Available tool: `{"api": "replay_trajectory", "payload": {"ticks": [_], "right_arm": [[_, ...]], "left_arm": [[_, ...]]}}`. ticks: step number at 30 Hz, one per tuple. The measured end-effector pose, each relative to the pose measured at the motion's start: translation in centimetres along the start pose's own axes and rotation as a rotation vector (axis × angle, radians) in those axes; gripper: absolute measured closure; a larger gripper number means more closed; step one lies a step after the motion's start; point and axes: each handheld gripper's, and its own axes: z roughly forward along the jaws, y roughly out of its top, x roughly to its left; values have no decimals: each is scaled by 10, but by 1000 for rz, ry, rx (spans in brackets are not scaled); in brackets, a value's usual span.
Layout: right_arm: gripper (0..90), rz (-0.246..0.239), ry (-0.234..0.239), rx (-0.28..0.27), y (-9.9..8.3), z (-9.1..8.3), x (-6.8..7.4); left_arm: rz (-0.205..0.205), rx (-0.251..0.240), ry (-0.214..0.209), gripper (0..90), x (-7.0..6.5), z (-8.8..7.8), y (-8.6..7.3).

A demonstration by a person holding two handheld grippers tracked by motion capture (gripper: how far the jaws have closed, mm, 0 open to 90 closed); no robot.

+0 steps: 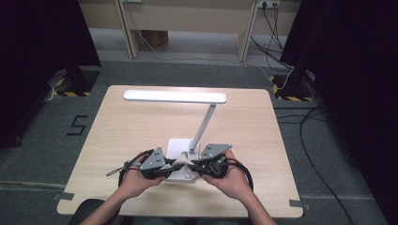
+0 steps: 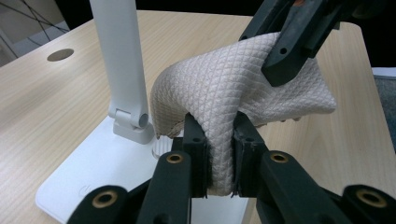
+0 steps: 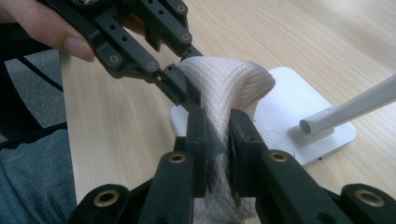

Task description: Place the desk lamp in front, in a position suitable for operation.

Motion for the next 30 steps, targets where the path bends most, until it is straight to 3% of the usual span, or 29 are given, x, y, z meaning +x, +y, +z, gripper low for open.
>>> {"api": "replay_trajectory", "payload": {"ticks": [11, 18, 30], "right_arm": [[787, -5, -6, -19, 3, 1, 0], [726, -2, -5, -49, 6, 0, 0], [597, 26, -27, -169, 15, -11, 1]], "left_arm": [[15, -24, 45, 808, -2, -5, 1], [9, -33, 69, 814, 0, -8, 0], [-15, -53, 118, 814, 6, -16, -2]]}}
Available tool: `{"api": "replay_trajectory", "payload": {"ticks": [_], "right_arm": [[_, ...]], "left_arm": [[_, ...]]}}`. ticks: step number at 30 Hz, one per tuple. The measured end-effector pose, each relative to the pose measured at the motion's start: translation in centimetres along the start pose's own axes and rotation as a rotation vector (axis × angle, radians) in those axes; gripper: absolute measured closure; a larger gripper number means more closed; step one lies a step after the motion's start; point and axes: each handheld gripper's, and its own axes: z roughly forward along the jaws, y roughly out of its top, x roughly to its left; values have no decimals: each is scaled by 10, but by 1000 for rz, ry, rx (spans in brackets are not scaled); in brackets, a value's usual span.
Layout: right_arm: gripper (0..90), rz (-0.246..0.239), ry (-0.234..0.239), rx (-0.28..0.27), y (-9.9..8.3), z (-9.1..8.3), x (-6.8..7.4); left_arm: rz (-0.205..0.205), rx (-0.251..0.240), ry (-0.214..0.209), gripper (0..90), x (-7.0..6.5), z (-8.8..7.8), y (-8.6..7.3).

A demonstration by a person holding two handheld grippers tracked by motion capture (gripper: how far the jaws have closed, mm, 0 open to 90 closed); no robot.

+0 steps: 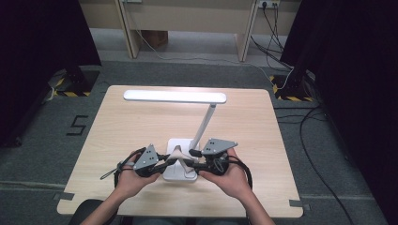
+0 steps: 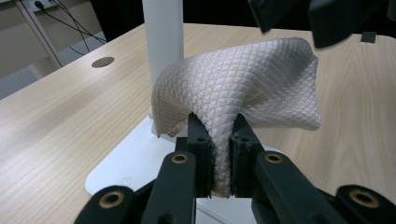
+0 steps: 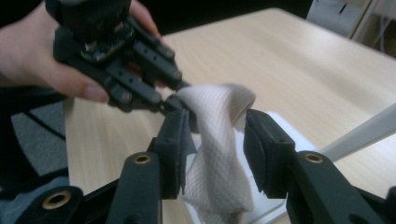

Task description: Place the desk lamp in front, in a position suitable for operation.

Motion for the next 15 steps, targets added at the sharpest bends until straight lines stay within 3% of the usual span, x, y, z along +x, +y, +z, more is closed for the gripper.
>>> {"api": "replay_trajectory", "payload": {"ticks": [9, 15], "right_arm": [[538, 52, -76, -120, 4, -12, -10], [527, 80, -109, -122, -1, -14, -17]], "left_arm": [[-3, 2, 24, 814, 4, -7, -4], [-16, -2, 37, 814, 5, -13, -7]]}}
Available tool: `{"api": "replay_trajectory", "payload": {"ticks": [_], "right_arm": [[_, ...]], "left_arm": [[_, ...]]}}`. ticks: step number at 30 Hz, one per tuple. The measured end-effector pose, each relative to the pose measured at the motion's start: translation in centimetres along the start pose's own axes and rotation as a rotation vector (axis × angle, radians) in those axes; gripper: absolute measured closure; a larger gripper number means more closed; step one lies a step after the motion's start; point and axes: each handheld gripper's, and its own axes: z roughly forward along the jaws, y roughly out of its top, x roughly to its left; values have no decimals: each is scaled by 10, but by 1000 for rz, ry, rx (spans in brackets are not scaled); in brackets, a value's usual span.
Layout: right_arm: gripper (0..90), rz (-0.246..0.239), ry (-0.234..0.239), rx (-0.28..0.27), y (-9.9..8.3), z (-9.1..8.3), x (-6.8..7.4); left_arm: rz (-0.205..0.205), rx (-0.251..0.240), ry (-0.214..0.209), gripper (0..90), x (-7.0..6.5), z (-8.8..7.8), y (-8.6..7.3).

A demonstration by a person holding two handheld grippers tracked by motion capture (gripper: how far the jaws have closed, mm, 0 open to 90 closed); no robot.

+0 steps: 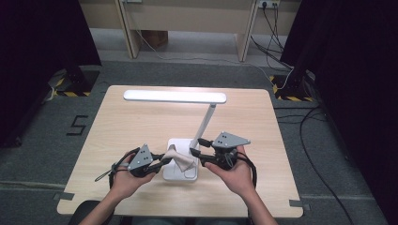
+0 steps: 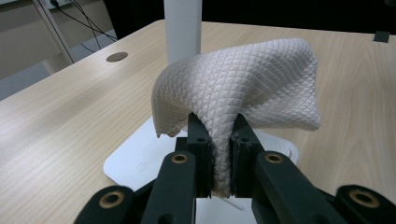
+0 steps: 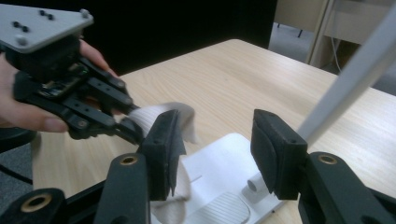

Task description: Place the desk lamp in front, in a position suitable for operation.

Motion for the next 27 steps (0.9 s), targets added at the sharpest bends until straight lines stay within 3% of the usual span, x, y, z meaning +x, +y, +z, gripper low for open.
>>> {"api": "replay_trajectory", "payload": {"ticks": [5, 13, 21, 27], "right_arm": [[530, 36, -22, 9, -10, 5, -9], [540, 38, -86, 81, -35, 17, -17], [520, 50, -99, 124, -62, 37, -14], [539, 43, -78, 168, -75, 50, -9]], "left_arm": [[-4, -3, 12, 814, 0, -6, -1], [-17, -19, 41, 813, 3, -18, -2], [-25, -31, 57, 813, 6, -25, -3], [-24, -33, 63, 814, 7, -27, -2]]}}
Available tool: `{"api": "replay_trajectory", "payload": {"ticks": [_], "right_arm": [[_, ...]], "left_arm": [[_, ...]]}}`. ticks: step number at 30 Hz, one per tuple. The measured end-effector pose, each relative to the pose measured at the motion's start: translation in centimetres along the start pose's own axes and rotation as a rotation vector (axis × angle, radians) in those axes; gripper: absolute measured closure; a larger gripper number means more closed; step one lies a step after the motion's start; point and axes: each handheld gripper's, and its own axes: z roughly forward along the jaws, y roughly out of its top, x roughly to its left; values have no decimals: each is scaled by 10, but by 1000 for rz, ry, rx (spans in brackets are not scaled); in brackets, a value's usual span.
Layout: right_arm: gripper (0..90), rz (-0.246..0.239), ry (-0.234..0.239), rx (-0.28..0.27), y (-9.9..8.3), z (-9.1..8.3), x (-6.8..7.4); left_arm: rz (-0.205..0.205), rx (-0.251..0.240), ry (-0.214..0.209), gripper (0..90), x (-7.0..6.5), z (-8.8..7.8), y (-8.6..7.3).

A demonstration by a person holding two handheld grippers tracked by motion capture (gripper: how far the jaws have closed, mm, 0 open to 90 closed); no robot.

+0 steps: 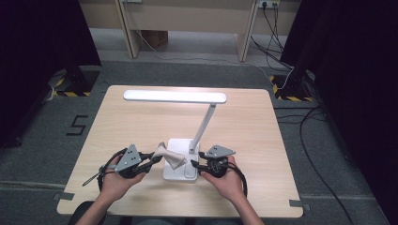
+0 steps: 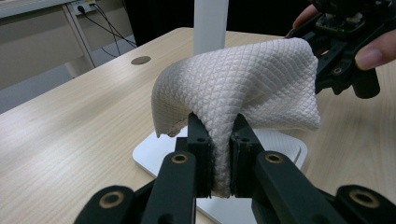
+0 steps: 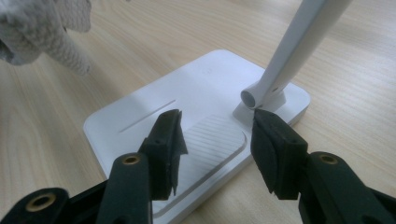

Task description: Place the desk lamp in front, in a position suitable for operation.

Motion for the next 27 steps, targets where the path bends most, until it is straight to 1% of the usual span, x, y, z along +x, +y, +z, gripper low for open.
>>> {"api": "replay_trajectory", "payload": {"ticks": [3, 5, 11, 17, 18, 20, 21, 22, 25, 27], "right_arm": [[560, 0, 0, -1, 0, 1, 0], [590, -14, -5, -1, -1, 1, -1], [604, -5, 6, 1, -2, 4, 0], [601, -11, 31, 22, -4, 12, 6], [601, -19, 35, 23, -4, 13, 6], [598, -18, 41, 24, -3, 14, 7], [594, -18, 45, 20, -2, 14, 8], [583, -18, 56, 30, -1, 16, 8], [573, -26, 63, 42, -1, 18, 8], [564, -22, 64, 47, -2, 19, 8]], "left_arm": [[3, -3, 2, 814, 0, 0, 1], [2, -4, 4, 814, 0, 0, 2], [6, -11, 11, 814, 0, -3, 4], [10, -25, 27, 814, 2, -10, 10], [12, -24, 29, 813, 2, -11, 11], [6, -26, 30, 814, 3, -14, 13], [-4, -34, 32, 814, 4, -15, 13], [-9, -34, 34, 814, 5, -16, 15], [-5, -36, 39, 814, 6, -19, 18], [-3, -37, 45, 814, 6, -21, 20]]}}
